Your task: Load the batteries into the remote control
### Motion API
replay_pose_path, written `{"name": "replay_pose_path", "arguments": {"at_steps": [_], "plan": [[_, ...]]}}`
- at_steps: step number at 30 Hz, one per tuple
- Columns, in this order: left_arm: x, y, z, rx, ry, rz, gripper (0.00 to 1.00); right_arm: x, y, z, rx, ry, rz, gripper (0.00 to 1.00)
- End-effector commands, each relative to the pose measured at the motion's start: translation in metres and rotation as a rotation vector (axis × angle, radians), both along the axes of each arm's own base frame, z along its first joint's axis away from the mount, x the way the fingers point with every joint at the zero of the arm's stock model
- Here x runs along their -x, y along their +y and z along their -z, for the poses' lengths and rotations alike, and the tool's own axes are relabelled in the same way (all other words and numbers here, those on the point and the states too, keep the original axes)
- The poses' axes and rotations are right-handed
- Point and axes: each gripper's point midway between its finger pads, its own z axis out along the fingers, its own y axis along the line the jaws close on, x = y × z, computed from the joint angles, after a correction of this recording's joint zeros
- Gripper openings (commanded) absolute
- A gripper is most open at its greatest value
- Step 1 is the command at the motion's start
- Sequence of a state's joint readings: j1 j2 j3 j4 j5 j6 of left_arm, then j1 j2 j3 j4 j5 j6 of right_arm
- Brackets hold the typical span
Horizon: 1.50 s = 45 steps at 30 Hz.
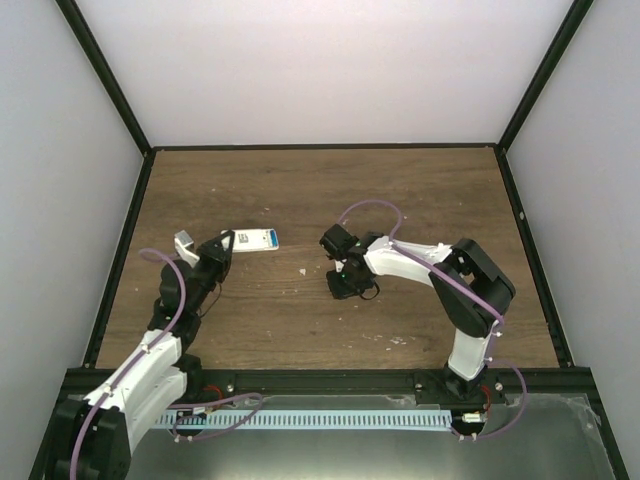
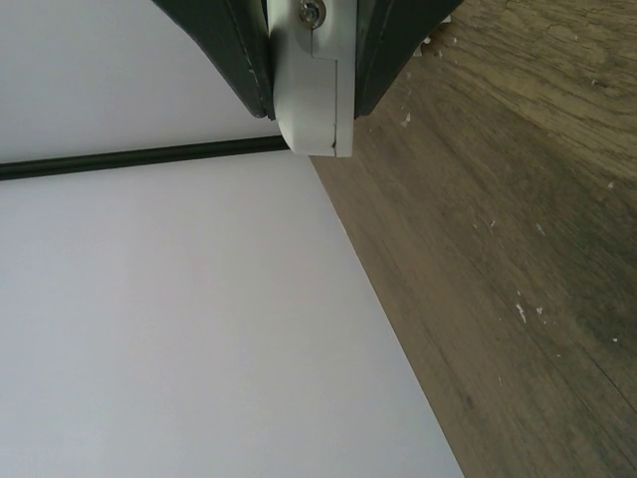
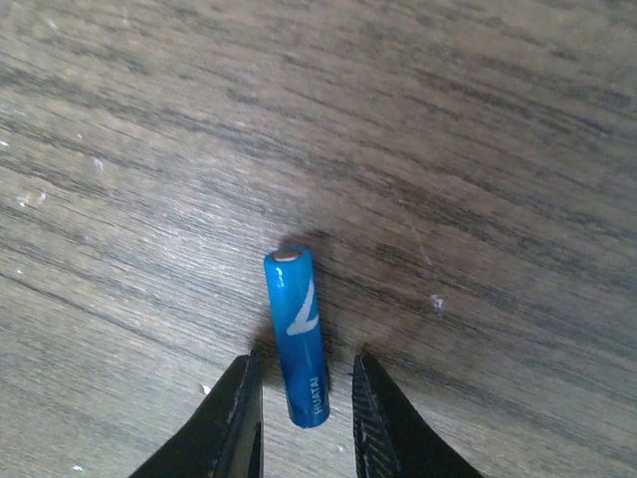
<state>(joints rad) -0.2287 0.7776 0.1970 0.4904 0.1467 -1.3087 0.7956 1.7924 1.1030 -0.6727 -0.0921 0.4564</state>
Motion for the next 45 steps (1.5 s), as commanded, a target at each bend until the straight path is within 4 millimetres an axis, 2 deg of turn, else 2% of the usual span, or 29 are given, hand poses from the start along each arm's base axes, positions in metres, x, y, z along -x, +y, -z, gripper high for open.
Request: {"name": "replay_pose_path", "arguments": {"at_steps": [1, 4, 8, 11, 14, 18, 22, 29, 37, 41, 42, 45], "plan": [[-0.003, -0.003, -0.022, 0.023, -0.055, 0.016, 0.0, 0.002, -0.002, 0.008, 0.026, 0.0, -0.016, 0.19], [-0.003, -0.004, -0.022, 0.025, -0.054, 0.02, 0.0, 0.004, -0.003, 0.011, 0.032, 0.006, -0.015, 0.16], [-0.003, -0.003, -0.021, 0.027, -0.054, 0.018, 0.0, 0.005, -0.004, 0.012, 0.039, 0.01, -0.021, 0.08], [-0.003, -0.004, -0.023, 0.03, -0.056, 0.019, 0.0, 0.003, -0.001, 0.002, 0.038, -0.001, -0.027, 0.03], [-0.004, -0.003, -0.023, 0.051, -0.048, 0.014, 0.0, -0.005, 0.007, -0.023, 0.013, -0.029, -0.031, 0.01], [-0.004, -0.006, -0.022, 0.069, -0.051, 0.026, 0.0, -0.017, 0.028, -0.074, -0.05, -0.035, -0.027, 0.01], [-0.006, -0.011, -0.02, 0.074, -0.061, 0.051, 0.0, -0.019, 0.053, -0.122, -0.143, 0.019, -0.035, 0.01], [-0.009, -0.016, -0.023, 0.067, -0.102, 0.055, 0.0, -0.021, 0.083, -0.174, -0.263, 0.068, -0.05, 0.01], [-0.008, -0.026, -0.031, 0.073, -0.15, 0.069, 0.0, -0.029, 0.11, -0.197, -0.333, 0.109, -0.065, 0.01], [-0.008, -0.03, -0.032, 0.072, -0.158, 0.078, 0.0, -0.029, 0.11, -0.19, -0.313, 0.14, -0.058, 0.01], [-0.008, -0.03, -0.032, 0.068, -0.159, 0.08, 0.0, -0.03, 0.112, -0.196, -0.325, 0.129, -0.062, 0.01], [-0.007, -0.033, -0.033, 0.062, -0.163, 0.09, 0.0, -0.031, 0.113, -0.195, -0.324, 0.133, -0.059, 0.01]]}}
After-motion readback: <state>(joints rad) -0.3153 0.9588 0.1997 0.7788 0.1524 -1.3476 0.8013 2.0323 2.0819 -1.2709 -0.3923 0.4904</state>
